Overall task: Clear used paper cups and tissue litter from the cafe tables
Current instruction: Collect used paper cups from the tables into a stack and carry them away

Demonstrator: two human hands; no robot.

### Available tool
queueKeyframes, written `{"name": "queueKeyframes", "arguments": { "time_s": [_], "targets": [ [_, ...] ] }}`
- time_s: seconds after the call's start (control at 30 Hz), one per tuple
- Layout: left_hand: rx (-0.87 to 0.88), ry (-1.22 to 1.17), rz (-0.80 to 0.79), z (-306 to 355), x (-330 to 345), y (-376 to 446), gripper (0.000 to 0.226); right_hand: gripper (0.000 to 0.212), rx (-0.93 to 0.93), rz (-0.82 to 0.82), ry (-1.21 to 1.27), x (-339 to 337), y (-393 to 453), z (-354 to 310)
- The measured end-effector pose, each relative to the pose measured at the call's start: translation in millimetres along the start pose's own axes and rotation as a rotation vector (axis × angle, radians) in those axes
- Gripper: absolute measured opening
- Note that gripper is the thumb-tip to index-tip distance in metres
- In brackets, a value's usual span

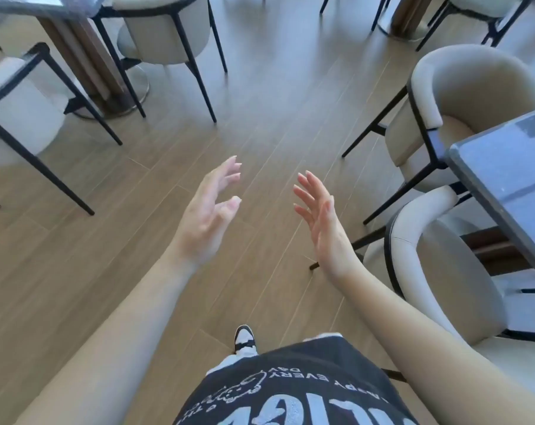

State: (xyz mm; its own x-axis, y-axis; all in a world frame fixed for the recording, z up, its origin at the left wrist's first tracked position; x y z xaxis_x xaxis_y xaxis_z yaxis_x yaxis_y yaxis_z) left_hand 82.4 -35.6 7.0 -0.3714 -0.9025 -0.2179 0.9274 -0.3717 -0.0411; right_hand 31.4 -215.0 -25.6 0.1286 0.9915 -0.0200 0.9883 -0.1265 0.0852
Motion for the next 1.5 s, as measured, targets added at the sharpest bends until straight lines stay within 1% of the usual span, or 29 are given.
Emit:
{"name": "queueKeyframes", "arguments": {
  "time_s": [0.07,0.13,0.23,0.37,0.47,0.6,0.73,0.93,1.07,1.3,1.4,1.5],
  "targets": [
    [0.019,0.031,0.025,1.4,-8.7,9.8,0.07,0.077,0.017,0.024,-0.01,1.8,7.3,1.1],
    [0.018,0.035,0.031,0.7,-16.0,22.2,0.071,0.076,0.032,0.013,-0.02,4.3,18.5,4.6],
    [0.013,-0.005,0.07,-3.6,-19.2,39.9,0.075,0.072,0.026,0.004,-0.035,2.0,39.8,12.0],
    [-0.001,-0.047,0.144,-15.4,-24.5,71.6,0.077,0.074,0.01,-0.022,-0.022,-6.8,76.8,23.3],
    [-0.016,-0.03,0.19,-19.5,-28.2,94.4,0.074,0.076,0.015,-0.083,-0.004,-10.5,109.3,30.4],
    [-0.038,-0.019,0.232,-19.4,-31.8,120.3,0.071,0.072,-0.009,-0.146,0.038,-15.0,154.1,31.5],
    [-0.066,-0.009,0.273,-25.4,-44.5,141.7,0.064,0.07,-0.005,-0.222,0.047,-3.3,192.3,38.0],
    [-0.094,-0.028,0.343,-40.6,-85.6,170.3,0.064,0.068,0.009,-0.303,0.056,37.0,238.6,47.5],
    [-0.138,-0.028,0.387,-57.6,-125.7,193.2,0.073,0.067,0.012,-0.34,0.06,76.8,272.0,52.6],
    [-0.128,0.0,0.378,-75.4,-224.7,238.7,0.074,0.064,-0.005,-0.328,0.038,166.8,337.7,56.9],
    [-0.131,0.009,0.384,-78.4,-258.1,261.4,0.076,0.066,0.009,-0.346,0.035,198.3,364.3,53.2],
    [-0.111,0.019,0.389,-78.2,-280.8,285.2,0.075,0.069,-0.018,-0.384,0.001,218.0,395.4,47.6]
  ]
}}
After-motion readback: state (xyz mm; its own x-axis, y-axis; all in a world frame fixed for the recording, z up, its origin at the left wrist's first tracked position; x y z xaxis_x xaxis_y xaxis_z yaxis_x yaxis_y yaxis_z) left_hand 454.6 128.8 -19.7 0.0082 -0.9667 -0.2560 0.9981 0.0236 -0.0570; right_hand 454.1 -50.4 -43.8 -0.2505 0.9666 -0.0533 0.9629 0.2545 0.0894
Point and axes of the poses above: each hand's wrist, its own y-axis towards the middle knuckle, its own x-axis out of the palm, z = x × y, the point moved 9 cm from there along y, towards the middle knuckle, and after that the axes turned 7 degrees about -x, right-handed, at the moved point
